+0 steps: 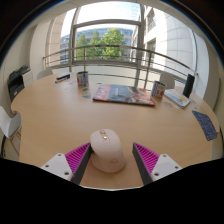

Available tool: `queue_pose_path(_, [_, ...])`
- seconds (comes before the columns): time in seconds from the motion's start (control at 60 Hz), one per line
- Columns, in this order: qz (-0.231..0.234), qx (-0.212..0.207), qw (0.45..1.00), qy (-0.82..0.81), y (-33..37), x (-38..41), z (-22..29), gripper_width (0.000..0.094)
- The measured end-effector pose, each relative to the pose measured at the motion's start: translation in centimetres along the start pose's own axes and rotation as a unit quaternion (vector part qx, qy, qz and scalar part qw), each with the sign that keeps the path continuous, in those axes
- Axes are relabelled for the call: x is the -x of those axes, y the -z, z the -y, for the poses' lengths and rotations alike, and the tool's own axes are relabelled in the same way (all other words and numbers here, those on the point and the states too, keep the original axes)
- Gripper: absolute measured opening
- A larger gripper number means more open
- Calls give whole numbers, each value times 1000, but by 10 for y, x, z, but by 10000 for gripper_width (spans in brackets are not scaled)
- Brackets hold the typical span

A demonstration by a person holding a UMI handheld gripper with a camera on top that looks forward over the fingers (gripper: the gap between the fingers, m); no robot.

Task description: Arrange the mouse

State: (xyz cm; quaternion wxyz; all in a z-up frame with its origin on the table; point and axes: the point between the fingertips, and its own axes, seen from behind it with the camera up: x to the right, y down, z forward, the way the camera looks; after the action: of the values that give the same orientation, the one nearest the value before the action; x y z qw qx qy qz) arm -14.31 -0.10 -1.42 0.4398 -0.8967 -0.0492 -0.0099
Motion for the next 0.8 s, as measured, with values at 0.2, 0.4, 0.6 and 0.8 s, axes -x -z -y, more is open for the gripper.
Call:
queue_pose_path(0.2, [10, -4, 1000, -24, -23, 2, 16, 689])
queue_pose_path(0.4, [14, -9, 1000, -16, -26, 6, 19, 451])
queue_pose_path(0.6, [36, -22, 999, -22, -7, 8, 52, 403])
queue_pose_path(0.8, [91, -163, 981, -57, 78, -56, 201, 401])
